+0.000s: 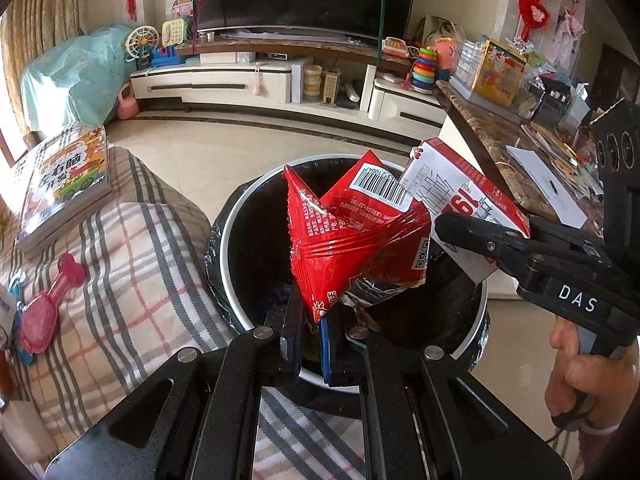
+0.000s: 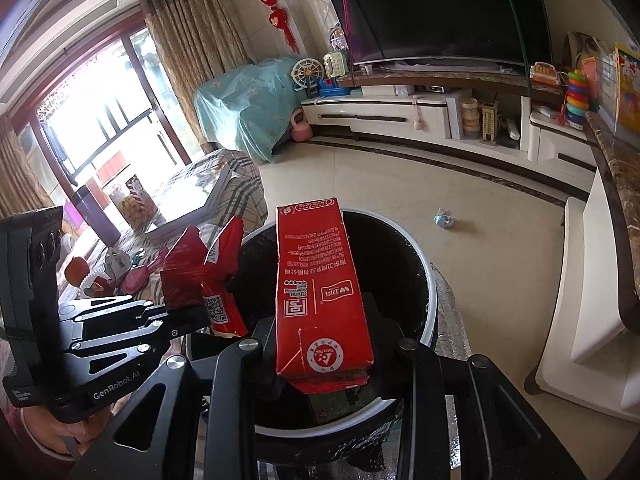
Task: Collect trash
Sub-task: 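Carry the red chip bag and red carton over the black bin, then open both tools to drop the chip bag and carton into the bin, then move both open tools back toward the items on the bed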
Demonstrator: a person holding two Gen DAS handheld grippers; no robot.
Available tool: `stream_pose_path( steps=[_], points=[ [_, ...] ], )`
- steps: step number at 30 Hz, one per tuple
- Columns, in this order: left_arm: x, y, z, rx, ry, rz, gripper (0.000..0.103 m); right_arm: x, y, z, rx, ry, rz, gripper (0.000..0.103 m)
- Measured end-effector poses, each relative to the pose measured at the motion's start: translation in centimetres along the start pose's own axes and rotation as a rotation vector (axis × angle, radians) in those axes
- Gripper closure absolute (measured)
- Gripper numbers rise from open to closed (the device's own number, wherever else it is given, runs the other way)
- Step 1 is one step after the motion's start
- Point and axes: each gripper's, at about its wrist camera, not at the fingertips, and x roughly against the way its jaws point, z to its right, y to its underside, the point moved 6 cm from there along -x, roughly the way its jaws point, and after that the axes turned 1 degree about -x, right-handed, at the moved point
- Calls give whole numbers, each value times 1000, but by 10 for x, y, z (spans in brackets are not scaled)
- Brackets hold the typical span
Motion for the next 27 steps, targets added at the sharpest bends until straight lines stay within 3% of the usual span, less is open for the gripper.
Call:
stream_pose_path(
  steps=[5,7,9,11,14,22,27],
  points=[
    [-3,-3,4,-2,5,-5,96,-4,-3,1,-8,4,-5,72],
    [-4,-3,5,1,6,-7,91,-6,-4,3,-12,4,-9,71],
    [-3,-4,5,7,12,-8,53,-7,-5,5,-12,6,-12,69],
    [2,-4,4,-1,1,13,38,-7,-6,4,-14,2,-15,64],
    [9,-1,0,1,0,31,38,-4,-7,4,-10,11,-7,46],
    [25,32,-29,104,-9,39,36,7,0,-9,-9,16,21,21],
    [41,63,-55,189,-38,54,36,15,12,-29,-5,-21,47,17]
  ],
)
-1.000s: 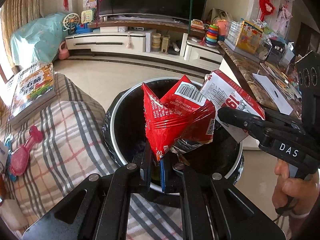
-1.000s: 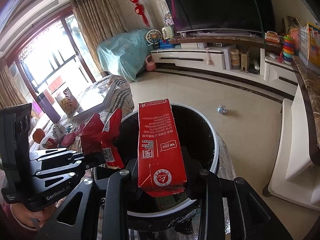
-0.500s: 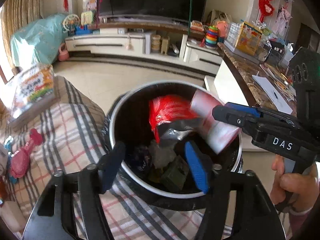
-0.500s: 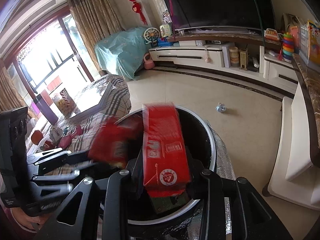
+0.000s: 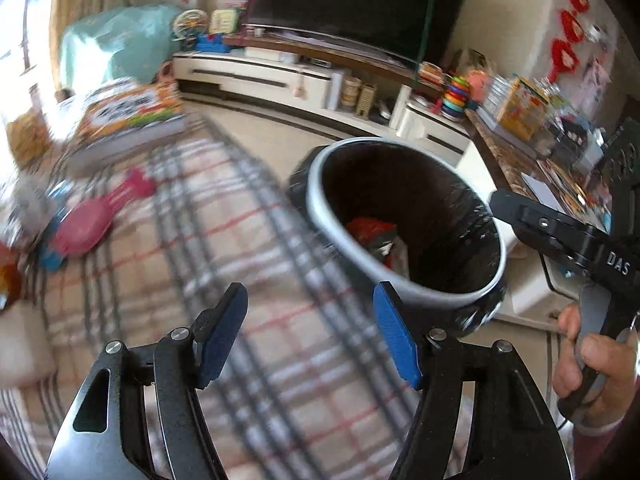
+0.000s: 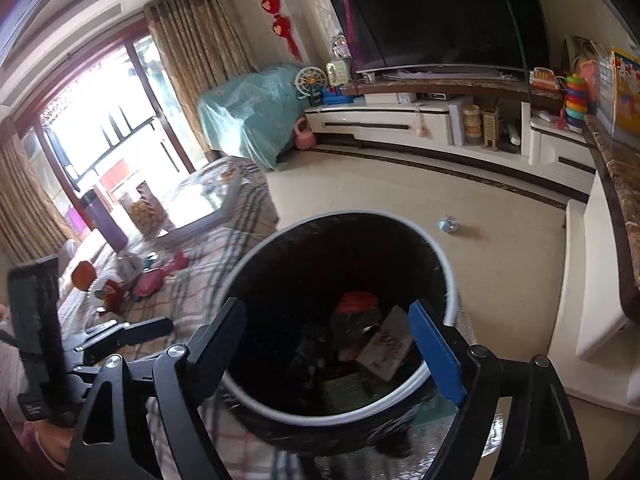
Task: Collect trash
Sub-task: 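Move both open tools back toward the items on the bed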
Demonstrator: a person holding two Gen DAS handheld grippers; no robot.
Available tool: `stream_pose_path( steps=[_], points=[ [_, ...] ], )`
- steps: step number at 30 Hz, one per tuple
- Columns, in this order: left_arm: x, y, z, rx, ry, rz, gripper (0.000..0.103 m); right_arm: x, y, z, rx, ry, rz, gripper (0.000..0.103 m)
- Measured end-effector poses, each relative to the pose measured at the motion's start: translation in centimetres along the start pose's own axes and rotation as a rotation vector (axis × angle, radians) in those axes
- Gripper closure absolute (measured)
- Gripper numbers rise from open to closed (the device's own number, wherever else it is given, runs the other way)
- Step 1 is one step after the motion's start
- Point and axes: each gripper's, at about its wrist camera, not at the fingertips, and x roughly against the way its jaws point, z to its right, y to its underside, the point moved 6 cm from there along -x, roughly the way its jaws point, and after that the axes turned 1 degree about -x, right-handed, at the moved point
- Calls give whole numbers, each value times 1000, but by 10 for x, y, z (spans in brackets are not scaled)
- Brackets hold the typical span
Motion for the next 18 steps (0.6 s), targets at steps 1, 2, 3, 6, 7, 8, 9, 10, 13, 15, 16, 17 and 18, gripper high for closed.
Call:
stream_pose_path(
  steps=[1,2,3,6,7,8,9,10,13,15,16,17,18],
  points=[
    [5,5,-8,24,-6,12,36,0,1,-3,3,-3,2,16],
    [8,9,-13,39,-7,17,36,0,4,-8,5,-9,3,16],
    [13,13,-20,61,-11,21,36,0,6,-11,6,-15,2,16],
    [26,24,-39,109,-29,39,36,-1,14,-27,13,-38,-2,16],
    [33,28,-46,126,-42,54,36,0,16,-32,14,-47,-3,16],
    [37,30,-51,136,-52,64,36,-1,18,-38,16,-55,-5,16],
    [42,33,-57,148,-64,74,36,-1,19,-44,21,-65,-6,16],
    [47,37,-63,158,-75,81,36,-1,21,-51,27,-77,-7,15],
    [58,47,-77,174,-97,93,35,-4,27,-74,54,-110,-16,14],
    [65,54,-87,186,-112,95,34,-7,31,-87,73,-126,-27,14],
    [68,57,-91,193,-116,97,34,-10,34,-96,82,-141,-36,13],
    [70,61,-96,202,-120,97,34,-12,36,-101,88,-149,-42,13],
    [73,66,-101,212,-125,93,33,-14,39,-107,96,-159,-48,13]
  ],
)
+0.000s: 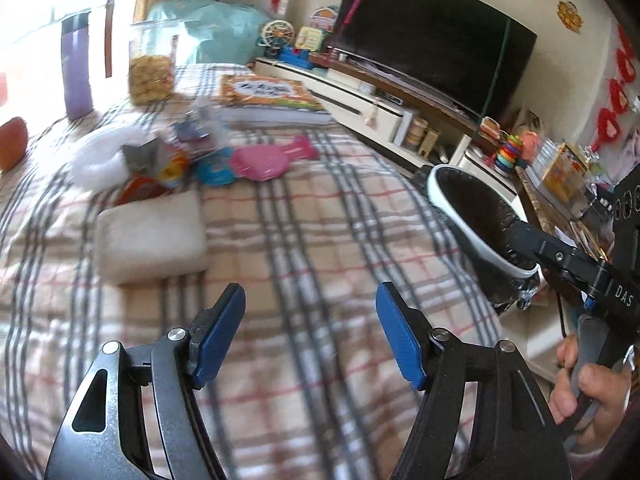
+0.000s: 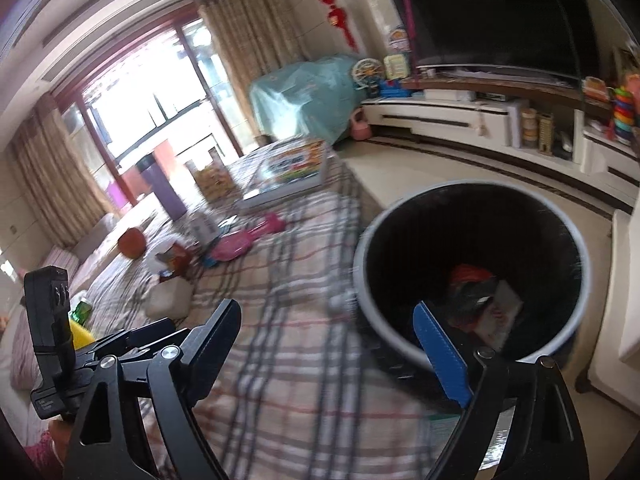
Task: Collect trash
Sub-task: 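Move both open tools back toward the items on the bed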
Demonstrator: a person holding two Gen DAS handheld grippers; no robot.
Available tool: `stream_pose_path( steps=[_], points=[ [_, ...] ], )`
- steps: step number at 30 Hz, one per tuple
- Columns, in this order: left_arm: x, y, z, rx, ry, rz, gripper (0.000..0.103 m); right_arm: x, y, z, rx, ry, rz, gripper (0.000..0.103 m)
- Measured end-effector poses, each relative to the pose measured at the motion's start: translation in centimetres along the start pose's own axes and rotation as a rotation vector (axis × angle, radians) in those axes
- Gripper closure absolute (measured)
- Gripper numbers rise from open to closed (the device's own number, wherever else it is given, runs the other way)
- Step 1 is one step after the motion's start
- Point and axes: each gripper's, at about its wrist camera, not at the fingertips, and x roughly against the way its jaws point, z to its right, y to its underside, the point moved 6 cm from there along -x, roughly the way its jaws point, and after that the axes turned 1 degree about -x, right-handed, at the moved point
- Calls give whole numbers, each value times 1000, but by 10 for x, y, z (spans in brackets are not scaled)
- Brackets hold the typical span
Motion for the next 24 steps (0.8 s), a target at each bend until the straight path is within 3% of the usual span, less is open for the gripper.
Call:
stream_pose_path(
  steps=[10,14,24],
  points=[
    [19,14,-50,77,-61,15,32,-29,10,-48,84,-47,-43,13],
    [23,16,-69,94,-81,14,27,-40,10,-58,93,-56,-55,13],
    [11,0,-102,-43,-99,-33,17,-75,7,-76,120,-76,-117,13]
  ],
)
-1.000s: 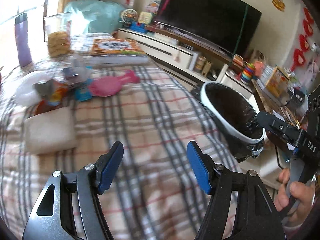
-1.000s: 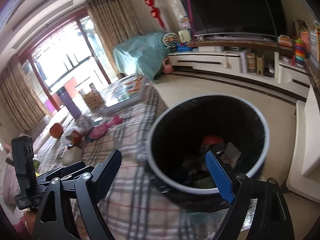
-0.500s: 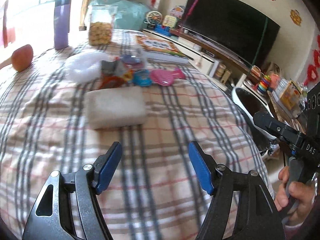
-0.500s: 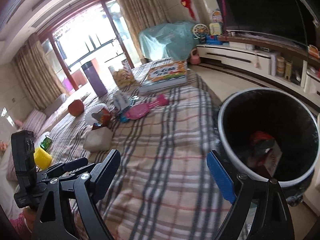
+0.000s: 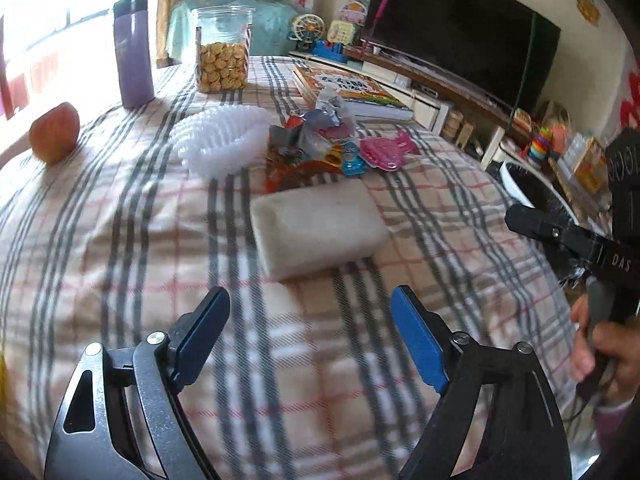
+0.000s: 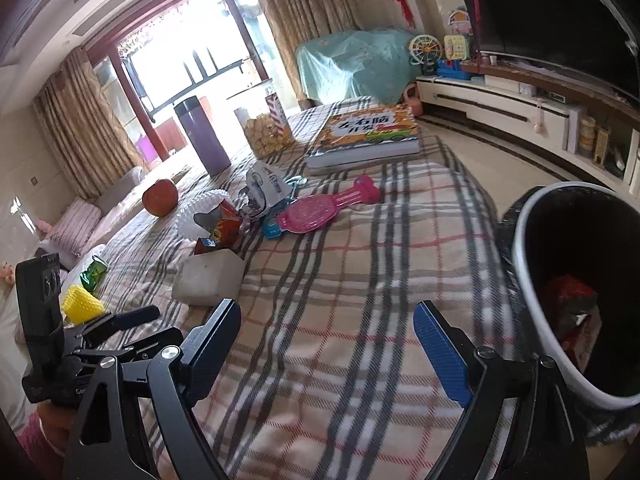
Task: Collect trash
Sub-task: 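Move both open tools back toward the items on the bed, then grasp the white foam block with the left tool while the right tool grasps the pink brush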
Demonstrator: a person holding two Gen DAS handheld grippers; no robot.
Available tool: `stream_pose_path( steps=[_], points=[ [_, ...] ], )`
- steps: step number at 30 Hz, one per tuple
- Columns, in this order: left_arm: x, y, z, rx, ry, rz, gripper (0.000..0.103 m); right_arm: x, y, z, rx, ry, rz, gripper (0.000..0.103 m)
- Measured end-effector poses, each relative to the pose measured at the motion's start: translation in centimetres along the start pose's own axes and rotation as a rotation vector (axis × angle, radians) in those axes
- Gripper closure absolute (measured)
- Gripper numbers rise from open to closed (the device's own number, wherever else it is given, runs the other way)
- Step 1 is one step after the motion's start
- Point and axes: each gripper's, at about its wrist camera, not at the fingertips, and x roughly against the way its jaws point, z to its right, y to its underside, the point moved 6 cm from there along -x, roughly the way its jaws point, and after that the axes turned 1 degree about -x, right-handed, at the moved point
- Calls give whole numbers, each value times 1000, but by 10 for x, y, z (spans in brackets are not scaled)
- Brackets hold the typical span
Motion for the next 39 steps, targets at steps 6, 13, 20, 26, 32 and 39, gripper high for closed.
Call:
stream_pose_path(
  steps=[6,13,20,26,32,39],
  points=[
    [-18,-11,-10,-97,37,-54,14,-33,-14,-7,-2,-24,-43,14],
    [-24,-22,-11,-178,43,-22,14,-71,-37,-10,-24,-16,-57,14],
    [-33,-29,0,-236,104,-5,14,-103,-50,-10,-38,11,-80,15],
    [-33,-29,8,-268,142,-2,28,-114,-54,-7,-43,51,-73,48],
    [-29,-27,8,-258,160,-8,33,-89,-44,-7,-56,43,-54,48],
    [-19,-16,16,-246,171,-13,34,-35,-6,3,-92,57,-59,48]
  ],
)
